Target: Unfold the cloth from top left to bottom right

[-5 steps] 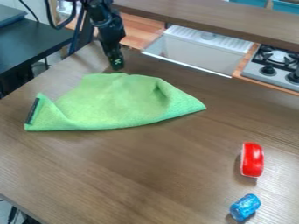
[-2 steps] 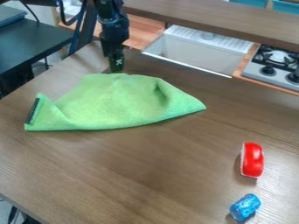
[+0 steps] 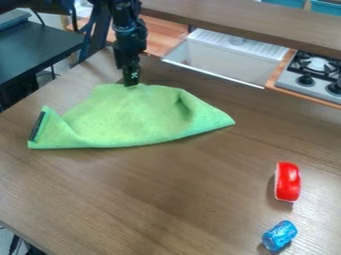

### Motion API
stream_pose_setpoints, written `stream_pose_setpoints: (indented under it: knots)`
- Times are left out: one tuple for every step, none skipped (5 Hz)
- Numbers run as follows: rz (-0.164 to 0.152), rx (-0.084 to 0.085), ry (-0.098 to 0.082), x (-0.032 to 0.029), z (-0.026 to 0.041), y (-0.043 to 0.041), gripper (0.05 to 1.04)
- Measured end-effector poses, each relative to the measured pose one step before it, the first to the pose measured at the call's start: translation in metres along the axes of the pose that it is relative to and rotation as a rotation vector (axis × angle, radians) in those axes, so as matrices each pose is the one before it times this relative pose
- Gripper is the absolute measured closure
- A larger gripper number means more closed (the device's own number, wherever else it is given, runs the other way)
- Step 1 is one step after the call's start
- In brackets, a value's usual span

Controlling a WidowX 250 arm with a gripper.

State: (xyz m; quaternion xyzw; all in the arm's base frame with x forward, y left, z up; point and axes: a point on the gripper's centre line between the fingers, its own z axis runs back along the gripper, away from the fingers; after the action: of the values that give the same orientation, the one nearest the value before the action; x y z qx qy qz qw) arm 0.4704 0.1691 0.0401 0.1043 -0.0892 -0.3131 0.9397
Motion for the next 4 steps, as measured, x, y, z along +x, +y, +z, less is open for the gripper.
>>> stream_pose_setpoints:
  knots:
    - [0.0013, -0.0127, 0.0317, -0.00309, -0.01300, -0.00177, 0.293]
    - [-0.0001, 0.0010, 0.0027, 0.00466, 0.00286, 0.00042, 0.593]
    - [0.0016, -0.0062, 0.0089, 0.00177, -0.00404, -0.00079, 0.853]
    - [0.0059, -0.0019, 0.0001, 0.00033, 0.00173, 0.00045, 1.006]
